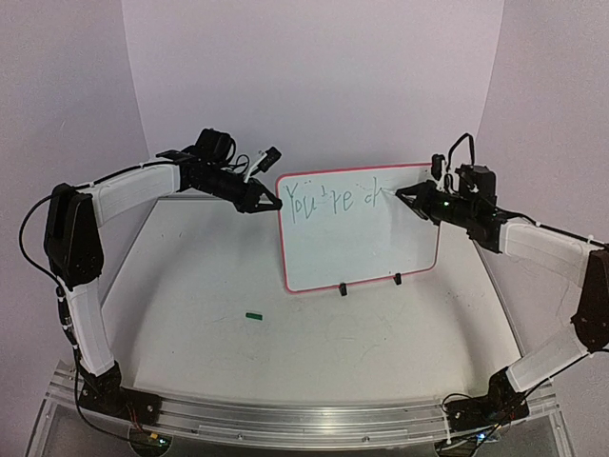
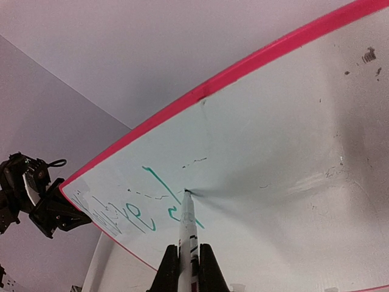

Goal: Write a sentence on the whiteboard

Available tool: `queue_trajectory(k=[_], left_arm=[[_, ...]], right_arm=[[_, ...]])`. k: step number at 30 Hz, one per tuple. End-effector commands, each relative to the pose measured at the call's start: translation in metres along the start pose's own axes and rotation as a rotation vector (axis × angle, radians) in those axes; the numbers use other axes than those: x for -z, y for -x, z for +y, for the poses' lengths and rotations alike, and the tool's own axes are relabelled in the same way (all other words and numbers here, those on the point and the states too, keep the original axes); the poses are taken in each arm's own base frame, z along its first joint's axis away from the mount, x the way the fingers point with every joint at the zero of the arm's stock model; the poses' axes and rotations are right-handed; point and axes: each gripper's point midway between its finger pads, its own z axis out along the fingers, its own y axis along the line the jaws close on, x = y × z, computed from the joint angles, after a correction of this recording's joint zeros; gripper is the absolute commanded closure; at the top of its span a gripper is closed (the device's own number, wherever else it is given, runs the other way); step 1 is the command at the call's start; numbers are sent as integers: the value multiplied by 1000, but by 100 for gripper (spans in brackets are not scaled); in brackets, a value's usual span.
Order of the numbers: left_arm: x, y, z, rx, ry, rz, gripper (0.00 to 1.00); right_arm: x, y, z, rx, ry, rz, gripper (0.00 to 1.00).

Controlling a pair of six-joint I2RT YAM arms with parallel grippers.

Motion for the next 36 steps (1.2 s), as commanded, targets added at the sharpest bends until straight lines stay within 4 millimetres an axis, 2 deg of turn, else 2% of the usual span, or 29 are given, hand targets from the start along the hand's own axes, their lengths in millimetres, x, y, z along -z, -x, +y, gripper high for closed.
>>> queue_trajectory(k=[1, 6, 16, 20, 29, 36], left_arm=[[-11, -14, 5, -17, 20, 55, 100], [-10, -14, 5, -18, 20, 55, 100], [-12, -15, 6, -10, 19, 57, 100], [-12, -16, 5, -7, 17, 59, 100], [-11, -16, 4, -2, 17, 60, 100], [-11, -16, 4, 1, 16, 64, 100]], right_arm=[[0, -8, -5, -10, 4, 19, 100], [2, -20, -13, -20, -14, 46, 100], [5, -27, -18, -27, -29, 58, 100], [10, -22, -10, -16, -13, 47, 100], [33, -7, 22, 54, 54, 37, 100], [42, -6, 22, 68, 120, 77, 100]])
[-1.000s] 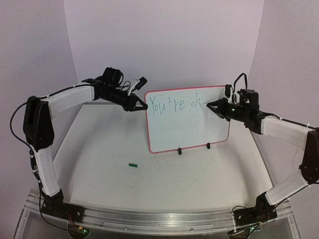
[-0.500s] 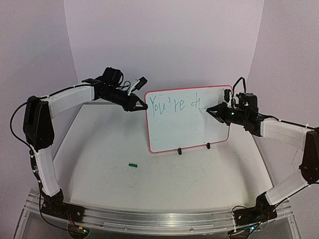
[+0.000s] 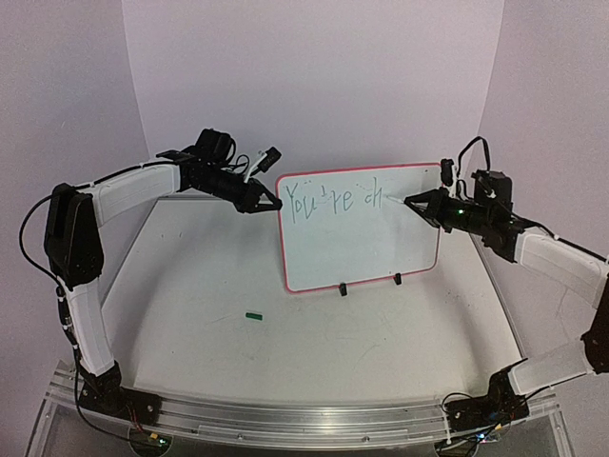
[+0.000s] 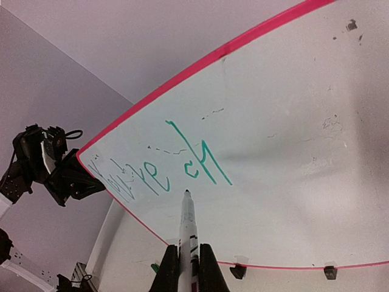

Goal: Write a sentence on the whiteboard

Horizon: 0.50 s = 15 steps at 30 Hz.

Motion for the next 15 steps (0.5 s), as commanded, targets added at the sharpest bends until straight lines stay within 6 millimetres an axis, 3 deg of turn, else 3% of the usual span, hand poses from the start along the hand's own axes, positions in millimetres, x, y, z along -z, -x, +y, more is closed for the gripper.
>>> queue_trajectory(k=[1, 15], left_arm=[[-10, -16, 4, 0, 18, 63, 100], [-10, -17, 5, 2, 25, 69, 100]], right_arm=[[6, 7, 13, 47, 80, 27, 100], [-8, 15, 1, 60, 79, 42, 100]])
